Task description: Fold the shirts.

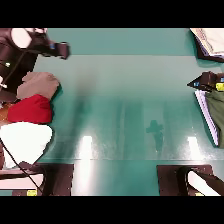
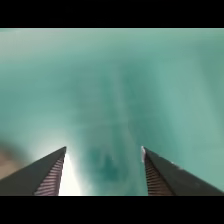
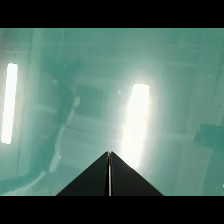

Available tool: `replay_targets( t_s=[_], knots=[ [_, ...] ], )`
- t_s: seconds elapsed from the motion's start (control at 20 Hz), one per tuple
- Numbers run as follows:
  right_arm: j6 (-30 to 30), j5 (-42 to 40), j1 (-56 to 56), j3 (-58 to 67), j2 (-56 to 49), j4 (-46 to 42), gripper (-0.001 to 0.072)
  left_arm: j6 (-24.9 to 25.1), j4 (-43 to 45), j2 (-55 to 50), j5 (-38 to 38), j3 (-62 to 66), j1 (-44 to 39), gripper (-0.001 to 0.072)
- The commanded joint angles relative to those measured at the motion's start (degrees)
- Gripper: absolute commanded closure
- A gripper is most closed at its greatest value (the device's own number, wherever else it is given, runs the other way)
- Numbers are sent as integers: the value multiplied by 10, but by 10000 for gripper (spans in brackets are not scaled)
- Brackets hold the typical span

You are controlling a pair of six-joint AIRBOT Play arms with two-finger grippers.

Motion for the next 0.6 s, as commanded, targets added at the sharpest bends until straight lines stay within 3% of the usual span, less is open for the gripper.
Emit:
replay_targets(
  t_s=[0.0,0.25,0.5,0.55],
  knots=[
    [0,7,0,0,0,0,694,-22,47,-42,-24,0,107,129],
    [0,6,0,0,0,0,694,-22,47,-142,-39,-6,194,128],
    [0,-1,0,0,0,0,694,-21,49,-204,-22,-16,205,136],
    [0,-4,0,0,0,0,694,-21,45,-206,-21,-16,205,356]
  ],
)
